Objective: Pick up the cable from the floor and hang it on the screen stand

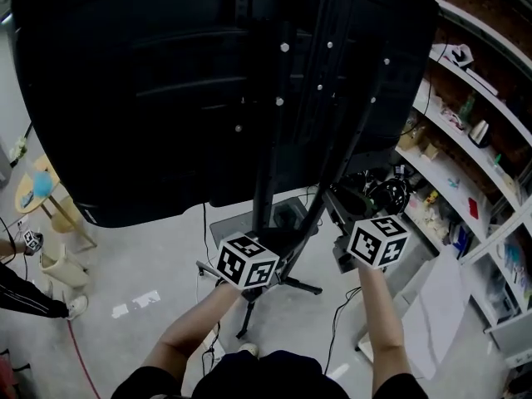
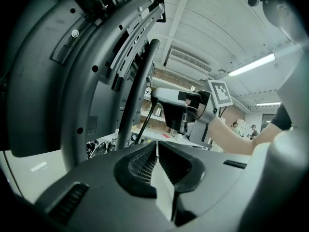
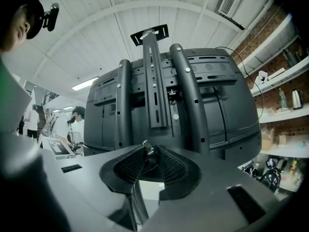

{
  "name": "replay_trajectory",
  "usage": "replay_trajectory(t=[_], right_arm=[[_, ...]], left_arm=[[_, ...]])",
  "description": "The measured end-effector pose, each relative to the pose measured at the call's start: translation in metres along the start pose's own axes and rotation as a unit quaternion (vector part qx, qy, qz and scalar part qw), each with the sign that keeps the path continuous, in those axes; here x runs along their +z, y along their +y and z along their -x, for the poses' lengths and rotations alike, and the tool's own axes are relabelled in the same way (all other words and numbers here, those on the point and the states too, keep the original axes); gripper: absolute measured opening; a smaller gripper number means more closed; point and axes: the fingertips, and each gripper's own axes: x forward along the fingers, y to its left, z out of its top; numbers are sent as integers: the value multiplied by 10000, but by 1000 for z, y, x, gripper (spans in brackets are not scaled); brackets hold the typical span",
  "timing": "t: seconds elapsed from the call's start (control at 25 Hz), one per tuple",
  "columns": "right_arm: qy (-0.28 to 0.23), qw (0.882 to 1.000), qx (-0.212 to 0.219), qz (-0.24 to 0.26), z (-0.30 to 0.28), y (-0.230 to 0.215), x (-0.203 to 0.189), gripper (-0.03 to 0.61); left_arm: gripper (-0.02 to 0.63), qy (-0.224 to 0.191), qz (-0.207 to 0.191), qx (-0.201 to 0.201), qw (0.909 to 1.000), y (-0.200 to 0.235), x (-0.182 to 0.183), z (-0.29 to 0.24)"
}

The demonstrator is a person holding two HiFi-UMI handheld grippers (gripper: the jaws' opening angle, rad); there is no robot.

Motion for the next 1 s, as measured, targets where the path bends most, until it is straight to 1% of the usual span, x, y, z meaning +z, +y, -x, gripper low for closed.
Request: replay_trajectory(t=[0.32, 0.56, 0.76, 0.88, 1.0], right_arm=[[-144, 9985, 456, 271, -21, -7, 65, 103], [-268, 9958, 636, 596, -37, -1, 112, 103], [-400, 9934, 747, 769, -47, 3, 155, 103], [-509, 9904, 790, 1013, -53, 9, 186, 103], [-596, 9875, 897, 1153, -58, 17, 214, 103]], left_arm=[[21, -382, -117, 198, 9990, 8, 60, -9], [20, -483, -367, 324, 9976, 12, 102, 1], [20, -538, -719, 288, 9955, 5, 143, 10], [20, -555, -823, 164, 9949, 1, 165, 15], [20, -586, -921, -4, 9940, -5, 186, 19]])
